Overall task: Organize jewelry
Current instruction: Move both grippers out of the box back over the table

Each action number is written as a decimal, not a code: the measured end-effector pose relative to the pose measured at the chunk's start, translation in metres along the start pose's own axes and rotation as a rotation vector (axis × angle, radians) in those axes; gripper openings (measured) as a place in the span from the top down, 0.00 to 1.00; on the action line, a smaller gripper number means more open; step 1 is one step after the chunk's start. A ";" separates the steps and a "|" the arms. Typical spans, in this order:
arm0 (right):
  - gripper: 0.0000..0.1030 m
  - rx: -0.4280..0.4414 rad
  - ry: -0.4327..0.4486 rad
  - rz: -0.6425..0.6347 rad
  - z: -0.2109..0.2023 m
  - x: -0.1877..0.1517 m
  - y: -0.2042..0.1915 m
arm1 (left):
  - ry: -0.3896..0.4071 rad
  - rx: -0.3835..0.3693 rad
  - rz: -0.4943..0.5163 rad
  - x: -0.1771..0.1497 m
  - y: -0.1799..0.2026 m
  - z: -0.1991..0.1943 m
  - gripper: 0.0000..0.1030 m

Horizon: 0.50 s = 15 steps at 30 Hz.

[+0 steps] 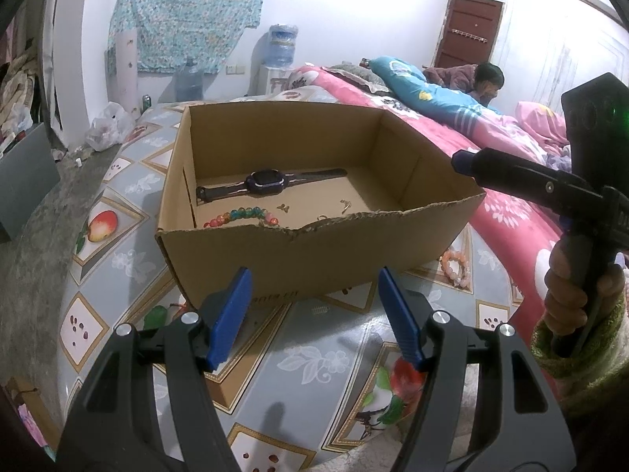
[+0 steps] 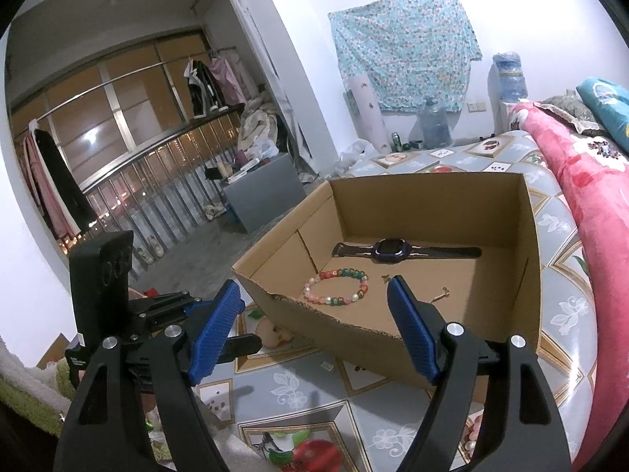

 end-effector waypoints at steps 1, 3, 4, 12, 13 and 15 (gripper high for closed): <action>0.27 0.000 -0.001 0.000 0.000 0.000 0.000 | -0.001 0.000 -0.001 0.000 -0.001 0.000 0.39; 0.27 0.001 -0.004 0.000 0.001 -0.001 0.000 | -0.003 0.000 -0.003 -0.001 -0.001 0.001 0.39; 0.27 0.002 -0.007 0.000 0.002 -0.002 0.000 | -0.003 0.001 -0.003 -0.001 -0.001 0.001 0.39; 0.27 0.021 -0.072 -0.001 0.008 -0.020 -0.002 | -0.021 0.020 -0.003 -0.008 -0.005 0.007 0.39; 0.27 0.024 -0.085 -0.002 0.009 -0.024 -0.002 | -0.022 0.023 -0.003 -0.009 -0.006 0.007 0.39; 0.27 0.028 -0.120 0.005 0.012 -0.035 -0.003 | -0.026 0.032 -0.004 -0.012 -0.008 0.009 0.39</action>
Point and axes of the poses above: each gripper's, at about its wrist camera, not at the fingertips, and z roughly the way its jaws point, y to its right, x to its top, the point moved 3 cm from there along z, roughly the way its jaws point, and after that the axes turned 6 degrees about -z, right-handed, at the moved point
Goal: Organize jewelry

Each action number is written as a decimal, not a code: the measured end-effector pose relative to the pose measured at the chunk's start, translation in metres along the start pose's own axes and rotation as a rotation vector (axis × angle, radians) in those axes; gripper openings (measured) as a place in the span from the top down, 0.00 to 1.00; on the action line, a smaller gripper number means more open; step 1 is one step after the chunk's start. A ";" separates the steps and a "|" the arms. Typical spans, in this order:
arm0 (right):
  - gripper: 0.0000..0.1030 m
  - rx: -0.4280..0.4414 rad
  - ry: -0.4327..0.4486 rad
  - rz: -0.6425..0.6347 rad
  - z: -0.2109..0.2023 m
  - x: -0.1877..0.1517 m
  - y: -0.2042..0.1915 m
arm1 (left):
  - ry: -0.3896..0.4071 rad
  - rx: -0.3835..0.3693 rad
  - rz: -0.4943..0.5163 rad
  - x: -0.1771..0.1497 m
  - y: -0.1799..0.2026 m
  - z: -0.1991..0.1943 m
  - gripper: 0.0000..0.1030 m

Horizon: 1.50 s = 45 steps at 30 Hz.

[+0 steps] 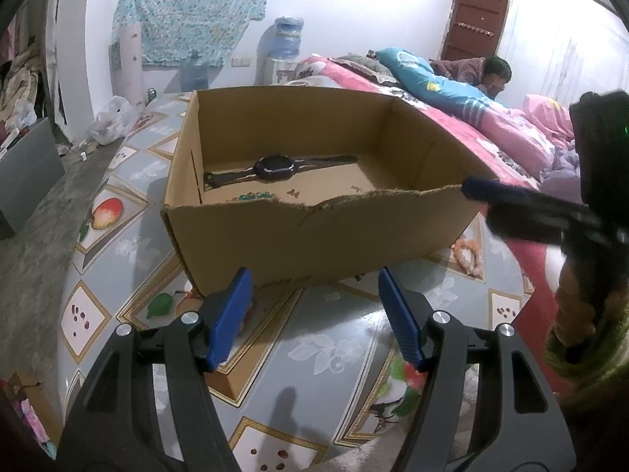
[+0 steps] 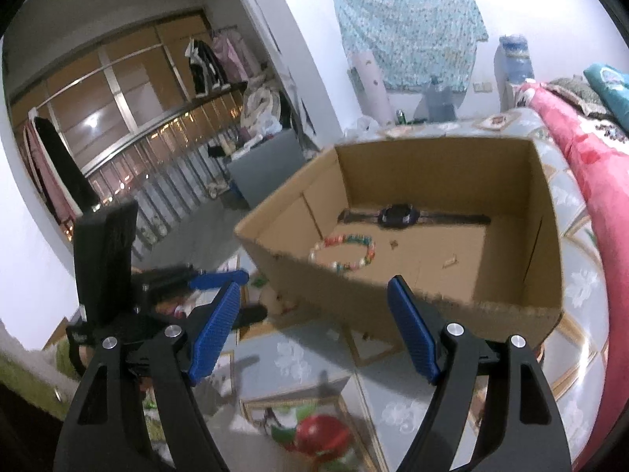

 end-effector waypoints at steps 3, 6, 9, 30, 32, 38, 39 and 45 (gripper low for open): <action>0.27 0.006 -0.048 0.020 0.007 -0.014 0.001 | -0.005 0.008 -0.004 -0.002 -0.004 0.003 0.39; 0.27 -0.006 -0.104 0.042 0.015 -0.033 0.003 | -0.008 0.012 -0.006 -0.003 -0.004 0.006 0.39; 0.27 -0.038 -0.139 0.050 0.019 -0.047 0.006 | -0.017 0.016 -0.011 -0.005 -0.004 0.011 0.39; 0.35 -0.102 -0.163 0.169 0.035 -0.071 0.027 | -0.157 0.043 0.102 -0.021 0.033 0.077 0.52; 0.35 -0.102 -0.165 0.172 0.038 -0.071 0.029 | -0.164 0.054 0.106 -0.022 0.035 0.083 0.57; 0.35 -0.102 -0.166 0.175 0.042 -0.070 0.030 | -0.180 0.102 0.105 -0.022 0.037 0.095 0.70; 0.35 -0.101 -0.167 0.176 0.043 -0.071 0.030 | -0.179 0.109 0.107 -0.022 0.037 0.096 0.70; 0.36 -0.095 -0.167 0.184 0.049 -0.071 0.032 | -0.172 0.141 0.114 -0.022 0.039 0.100 0.73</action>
Point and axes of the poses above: each gripper's, at about its wrist camera, not at the fingertips, and z roughly the way its jaws point, y to its right, x to its top, the point moved 3 cm from there along z, roughly the way its jaws point, and after that the axes turned 6 degrees about -z, right-handed, at the moved point
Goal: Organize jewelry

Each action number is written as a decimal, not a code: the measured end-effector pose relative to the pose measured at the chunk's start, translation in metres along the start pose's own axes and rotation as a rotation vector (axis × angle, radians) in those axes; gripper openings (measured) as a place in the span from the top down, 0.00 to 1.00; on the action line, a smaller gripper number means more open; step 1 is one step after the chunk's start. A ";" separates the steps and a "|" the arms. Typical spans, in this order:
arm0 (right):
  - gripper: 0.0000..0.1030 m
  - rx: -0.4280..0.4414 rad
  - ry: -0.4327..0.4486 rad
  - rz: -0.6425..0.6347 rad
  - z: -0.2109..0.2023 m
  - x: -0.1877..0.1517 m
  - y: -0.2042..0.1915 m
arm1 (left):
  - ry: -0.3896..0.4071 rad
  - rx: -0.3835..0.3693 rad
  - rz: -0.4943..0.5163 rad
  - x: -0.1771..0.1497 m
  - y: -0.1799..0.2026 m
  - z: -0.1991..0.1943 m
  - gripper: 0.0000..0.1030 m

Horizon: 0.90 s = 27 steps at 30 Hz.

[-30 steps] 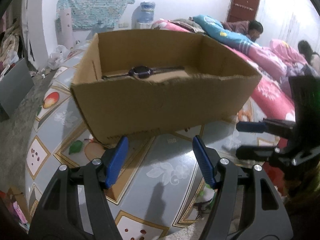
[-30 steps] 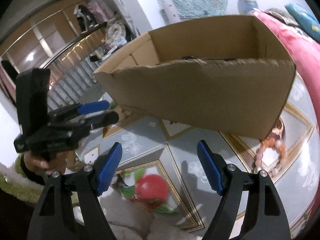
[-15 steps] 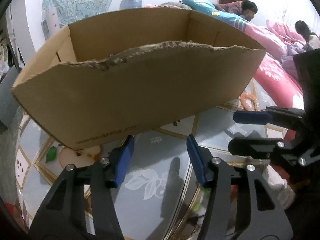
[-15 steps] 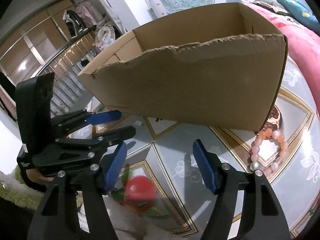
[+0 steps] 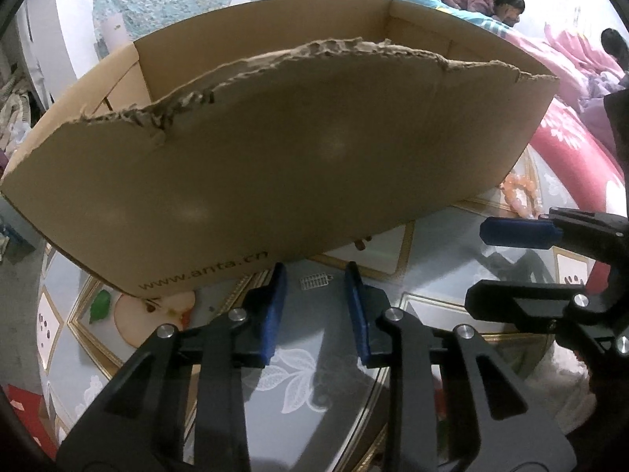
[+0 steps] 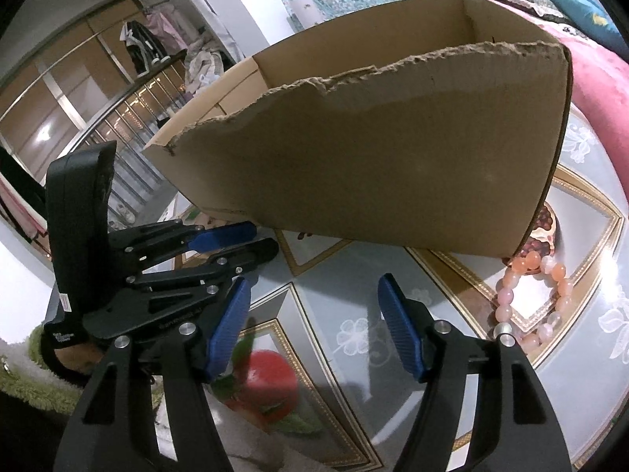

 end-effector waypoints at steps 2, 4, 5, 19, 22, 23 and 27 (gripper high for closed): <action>0.36 0.003 0.000 0.002 0.002 0.000 -0.001 | 0.005 0.004 -0.001 0.001 0.003 0.001 0.81; 0.36 0.005 -0.001 0.004 0.003 0.001 -0.001 | 0.008 0.004 -0.003 0.000 0.007 0.002 0.84; 0.36 0.006 0.000 0.005 0.004 0.001 -0.001 | 0.009 0.007 0.001 0.000 0.008 0.002 0.88; 0.36 0.000 0.017 -0.006 -0.001 0.002 -0.005 | 0.017 -0.018 -0.016 -0.005 0.002 -0.004 0.97; 0.36 0.000 0.018 -0.007 -0.003 0.002 -0.006 | 0.015 -0.022 -0.020 -0.006 0.000 -0.006 0.98; 0.36 0.000 0.018 -0.006 -0.003 0.002 -0.006 | 0.014 -0.025 -0.022 -0.007 0.000 -0.007 0.98; 0.36 0.000 0.019 -0.004 -0.002 0.002 -0.006 | -0.003 -0.061 -0.016 -0.011 -0.001 -0.011 0.98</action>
Point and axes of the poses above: each gripper's, at about its wrist camera, not at the fingertips, and z roughly the way its jaws point, y to its right, x to its top, the point moved 3 cm from there along z, roughly the way its jaws point, and after that the axes turned 6 degrees about -z, right-handed, at the moved point
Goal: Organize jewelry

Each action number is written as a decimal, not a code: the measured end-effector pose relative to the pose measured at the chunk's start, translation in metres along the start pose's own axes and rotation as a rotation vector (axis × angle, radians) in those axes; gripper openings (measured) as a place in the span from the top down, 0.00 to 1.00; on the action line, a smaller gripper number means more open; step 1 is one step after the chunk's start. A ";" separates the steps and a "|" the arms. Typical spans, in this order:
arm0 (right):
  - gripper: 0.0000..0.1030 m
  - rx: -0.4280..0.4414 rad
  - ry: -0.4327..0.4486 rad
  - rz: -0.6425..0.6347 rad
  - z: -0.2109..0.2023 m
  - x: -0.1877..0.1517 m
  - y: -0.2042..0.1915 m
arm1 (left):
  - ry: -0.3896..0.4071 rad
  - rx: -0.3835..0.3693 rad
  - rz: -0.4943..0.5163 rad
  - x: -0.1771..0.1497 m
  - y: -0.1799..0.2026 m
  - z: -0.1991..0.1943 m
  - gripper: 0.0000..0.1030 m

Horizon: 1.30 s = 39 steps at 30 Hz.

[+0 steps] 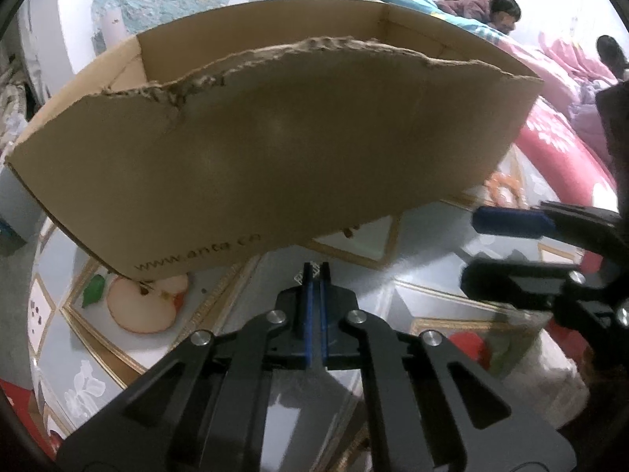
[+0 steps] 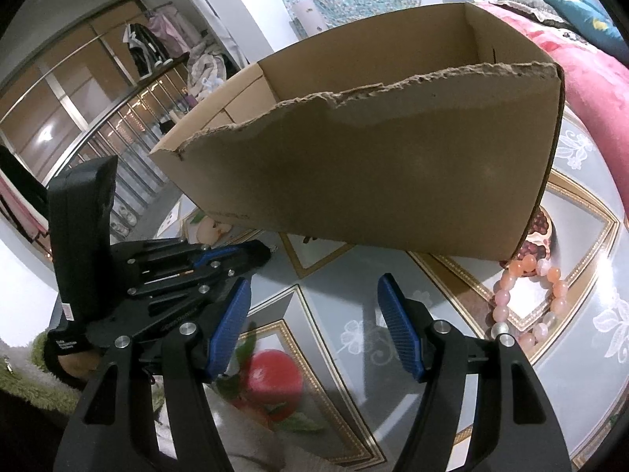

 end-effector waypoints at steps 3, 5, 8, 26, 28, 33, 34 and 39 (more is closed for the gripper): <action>0.36 0.004 -0.002 0.008 0.000 0.000 0.001 | -0.019 -0.037 -0.002 -0.003 0.001 -0.003 0.98; 0.36 0.009 -0.004 0.012 0.000 0.000 0.002 | -0.009 -0.043 0.008 -0.004 0.003 -0.006 0.95; 0.36 0.011 -0.004 0.011 0.000 0.000 0.002 | 0.022 -0.028 0.033 -0.002 0.005 -0.011 0.84; 0.36 0.008 -0.003 0.016 0.001 0.000 0.004 | -0.024 0.001 0.148 0.010 0.008 -0.001 0.96; 0.36 0.008 -0.002 0.017 0.001 0.000 0.004 | -0.023 -0.013 0.124 0.010 0.005 -0.004 0.96; 0.36 0.006 -0.001 0.012 0.000 0.000 0.004 | -0.019 -0.032 0.089 0.007 -0.005 -0.010 0.96; 0.36 0.006 -0.001 0.011 0.000 0.000 0.003 | -0.015 -0.037 0.080 0.004 -0.011 -0.016 0.96; 0.36 -0.007 0.000 0.005 -0.006 -0.001 0.002 | 0.014 -0.043 0.037 0.008 -0.023 -0.024 0.96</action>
Point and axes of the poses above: each gripper's, at about its wrist camera, not at the fingertips, and z roughly the way its jaws point, y to its right, x to its top, the point moved 3 cm from there along z, roughly the way its jaws point, and after that the axes turned 6 degrees about -z, right-handed, at the moved point
